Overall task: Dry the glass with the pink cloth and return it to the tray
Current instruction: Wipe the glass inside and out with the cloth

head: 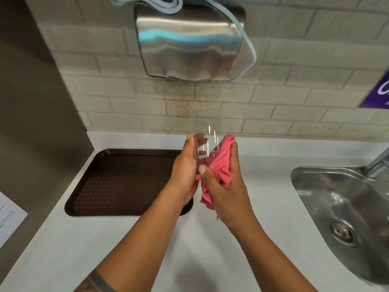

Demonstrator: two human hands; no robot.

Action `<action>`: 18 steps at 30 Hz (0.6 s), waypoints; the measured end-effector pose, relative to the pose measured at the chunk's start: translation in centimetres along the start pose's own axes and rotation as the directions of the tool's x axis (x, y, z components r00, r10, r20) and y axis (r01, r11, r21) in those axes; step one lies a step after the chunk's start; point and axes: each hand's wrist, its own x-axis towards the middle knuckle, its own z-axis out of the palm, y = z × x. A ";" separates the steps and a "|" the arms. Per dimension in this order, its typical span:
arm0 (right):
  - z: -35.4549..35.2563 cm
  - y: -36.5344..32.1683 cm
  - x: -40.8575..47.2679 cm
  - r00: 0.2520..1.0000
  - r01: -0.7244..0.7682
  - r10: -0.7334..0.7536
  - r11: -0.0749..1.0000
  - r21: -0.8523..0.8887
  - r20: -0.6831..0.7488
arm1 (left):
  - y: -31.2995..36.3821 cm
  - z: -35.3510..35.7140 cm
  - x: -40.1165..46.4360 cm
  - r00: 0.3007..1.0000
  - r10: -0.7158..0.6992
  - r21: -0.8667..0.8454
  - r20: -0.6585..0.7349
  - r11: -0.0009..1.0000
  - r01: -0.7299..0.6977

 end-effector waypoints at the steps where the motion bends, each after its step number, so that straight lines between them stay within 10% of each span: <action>1: 0.1 0.2 0.1 1.000 0.011 -0.011 1.000 -0.024 -0.020 | 0.0 0.1 -0.1 1.000 0.011 0.037 -0.016 0.999 -0.010; 6: 0.2 0.4 0.0 0.987 0.085 -0.104 0.984 -0.157 -0.121 | -0.1 -0.2 0.3 0.978 0.195 0.271 -0.077 0.948 -0.168; 18: 0.6 0.3 -2.6 0.960 0.237 -0.269 0.924 -0.301 -0.071 | 1.7 1.2 -1.8 1.000 -0.003 0.058 0.006 0.998 0.002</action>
